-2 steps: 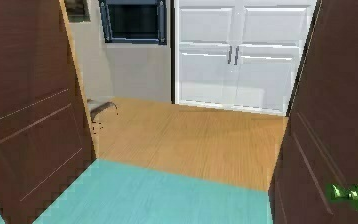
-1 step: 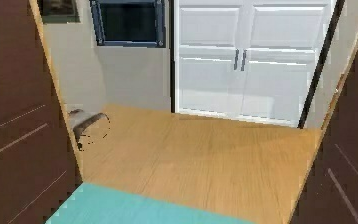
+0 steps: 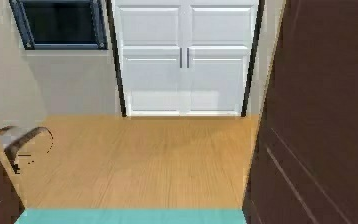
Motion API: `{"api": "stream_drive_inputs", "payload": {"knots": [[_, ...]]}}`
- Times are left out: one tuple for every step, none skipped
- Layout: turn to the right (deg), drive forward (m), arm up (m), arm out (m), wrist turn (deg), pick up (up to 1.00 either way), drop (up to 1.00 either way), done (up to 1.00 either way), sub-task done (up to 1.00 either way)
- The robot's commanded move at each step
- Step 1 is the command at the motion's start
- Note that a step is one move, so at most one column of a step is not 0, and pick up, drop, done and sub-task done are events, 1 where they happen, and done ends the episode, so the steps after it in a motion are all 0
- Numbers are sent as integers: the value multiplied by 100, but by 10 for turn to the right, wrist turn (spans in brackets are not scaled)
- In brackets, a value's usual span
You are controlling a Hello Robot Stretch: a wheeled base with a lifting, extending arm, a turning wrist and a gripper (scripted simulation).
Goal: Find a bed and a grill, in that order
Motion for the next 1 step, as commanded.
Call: {"api": "stream_drive_inputs", "payload": {"knots": [[0, 100, 0, 0, 0, 0, 0, 0, 0]]}}
